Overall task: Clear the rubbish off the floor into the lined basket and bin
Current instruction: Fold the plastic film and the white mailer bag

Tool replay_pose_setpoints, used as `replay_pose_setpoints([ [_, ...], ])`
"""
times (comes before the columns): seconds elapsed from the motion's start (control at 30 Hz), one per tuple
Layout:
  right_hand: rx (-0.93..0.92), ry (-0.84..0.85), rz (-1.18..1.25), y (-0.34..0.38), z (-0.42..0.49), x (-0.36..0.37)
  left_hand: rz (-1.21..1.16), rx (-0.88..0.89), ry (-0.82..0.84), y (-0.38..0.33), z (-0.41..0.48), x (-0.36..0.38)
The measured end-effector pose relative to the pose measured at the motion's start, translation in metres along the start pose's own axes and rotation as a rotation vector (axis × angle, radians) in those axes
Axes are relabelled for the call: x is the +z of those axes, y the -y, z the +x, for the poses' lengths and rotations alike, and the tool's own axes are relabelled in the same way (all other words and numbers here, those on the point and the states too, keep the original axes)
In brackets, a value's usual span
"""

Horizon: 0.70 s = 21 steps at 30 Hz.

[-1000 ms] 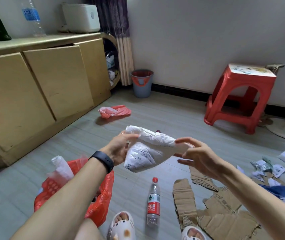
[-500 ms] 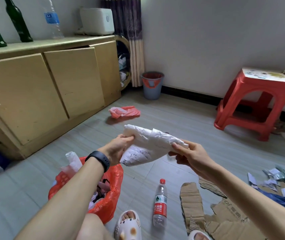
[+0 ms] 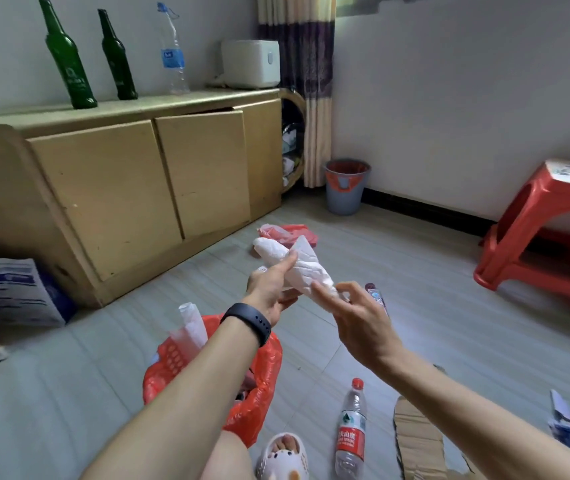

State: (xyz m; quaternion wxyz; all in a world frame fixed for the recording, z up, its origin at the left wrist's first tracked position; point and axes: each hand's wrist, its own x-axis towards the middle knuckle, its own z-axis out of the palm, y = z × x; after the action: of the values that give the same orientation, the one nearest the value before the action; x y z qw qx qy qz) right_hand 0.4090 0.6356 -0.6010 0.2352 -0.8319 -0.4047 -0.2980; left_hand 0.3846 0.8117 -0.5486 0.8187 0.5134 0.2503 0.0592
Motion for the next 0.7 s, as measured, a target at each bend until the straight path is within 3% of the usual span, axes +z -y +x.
replay_pose_setpoints([
  [0.07, -0.086, 0.092, -0.015, 0.009, 0.003, 0.007, -0.024, 0.012, -0.089, 0.002, 0.006, -0.014],
  [0.13, -0.052, 0.246, 0.060, 0.025, 0.007, 0.013, -0.032, 0.005, -0.143, 0.000, 0.011, -0.033],
  [0.23, 0.254, 0.458, 0.448, 0.053, 0.012, 0.021, -0.011, 0.054, -0.210, -0.005, 0.015, -0.061],
  [0.3, 0.456, 0.446, 0.724, 0.073, 0.015, 0.027, -0.019, 0.100, -0.201, -0.003, 0.014, -0.077],
  [0.4, 0.770, 0.335, 0.912, 0.090, 0.022, 0.042, -0.149, 0.093, -0.127, 0.011, 0.010, -0.099],
  [0.5, 0.863, 0.352, 0.719, 0.083, 0.026, 0.061, -0.126, -0.035, -0.203, 0.046, 0.007, -0.128],
  [0.6, 0.635, 0.547, 0.405, 0.071, 0.017, 0.075, 0.056, -0.291, -0.266, 0.090, -0.001, -0.156],
  [0.7, 0.454, 0.670, 0.178, 0.067, 0.013, 0.097, 0.223, -0.446, -0.164, 0.113, -0.001, -0.176],
])
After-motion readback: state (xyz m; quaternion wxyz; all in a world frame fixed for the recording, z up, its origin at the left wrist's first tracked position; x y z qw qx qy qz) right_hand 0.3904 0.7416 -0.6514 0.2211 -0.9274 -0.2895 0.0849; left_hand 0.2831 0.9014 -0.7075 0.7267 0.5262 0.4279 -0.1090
